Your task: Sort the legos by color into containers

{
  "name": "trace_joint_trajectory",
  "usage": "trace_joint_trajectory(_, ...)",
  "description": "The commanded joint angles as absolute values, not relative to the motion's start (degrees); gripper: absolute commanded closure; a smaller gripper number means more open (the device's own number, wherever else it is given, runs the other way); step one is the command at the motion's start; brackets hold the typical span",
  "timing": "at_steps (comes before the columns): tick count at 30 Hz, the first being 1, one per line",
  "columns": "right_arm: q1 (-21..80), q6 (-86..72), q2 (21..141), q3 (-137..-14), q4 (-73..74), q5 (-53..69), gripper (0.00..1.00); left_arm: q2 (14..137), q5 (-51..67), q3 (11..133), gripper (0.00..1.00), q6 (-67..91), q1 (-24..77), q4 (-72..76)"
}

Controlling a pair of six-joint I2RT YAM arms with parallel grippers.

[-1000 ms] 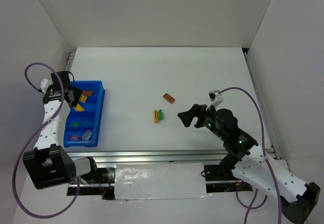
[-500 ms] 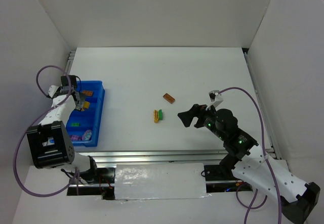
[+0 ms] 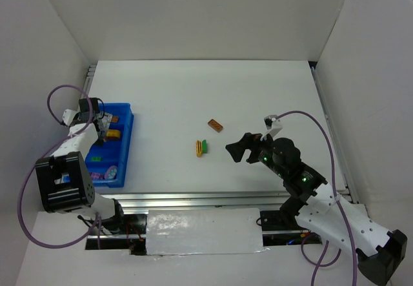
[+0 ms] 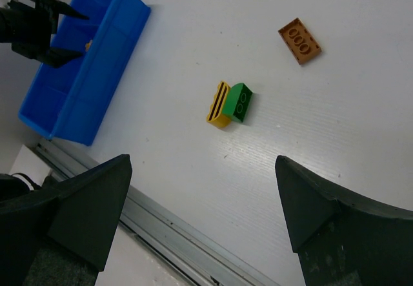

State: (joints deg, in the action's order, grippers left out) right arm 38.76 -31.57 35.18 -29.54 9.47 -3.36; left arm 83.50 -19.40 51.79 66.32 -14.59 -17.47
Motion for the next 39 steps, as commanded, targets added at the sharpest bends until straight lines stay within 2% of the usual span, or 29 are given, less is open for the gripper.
trace_joint_trajectory(1,39.11,-30.5,35.33,-29.97,7.21,-3.51,0.0,82.53,-20.66,53.88,0.05,67.41,-14.94,-18.19)
trace_joint_trajectory(2,39.11,-30.59,35.33,-29.97,7.12,-3.43,0.0,82.01,-20.65,54.05,0.02,67.33,-14.94,-18.63)
trace_joint_trajectory(10,39.11,-30.41,36.3,-30.15,7.21,-3.95,0.0,70.94,-17.85,57.91,0.0,61.1,-14.15,-21.35)
trace_joint_trajectory(13,39.2,-30.41,36.91,-30.41,7.47,-4.57,0.0,69.17,-15.82,61.86,0.0,55.74,-11.26,-22.32)
trace_joint_trajectory(17,39.11,-30.76,37.18,-30.41,7.73,-6.41,0.0,69.96,-17.66,69.84,0.0,48.19,-0.05,-25.04)
trace_joint_trajectory(28,38.5,-33.92,33.66,-30.23,10.54,-14.32,0.0,88.31,-19.94,81.98,0.01,42.19,34.07,-31.28)
trace_joint_trajectory(31,38.41,-34.89,32.35,-30.94,12.48,-13.8,0.0,97.53,-20.22,84.54,0.01,42.71,37.69,-33.84)
trace_joint_trajectory(39,38.41,-35.59,29.09,-29.27,15.2,-11.43,0.0,105.46,-18.8,82.7,0.01,44.21,43.23,-30.23)
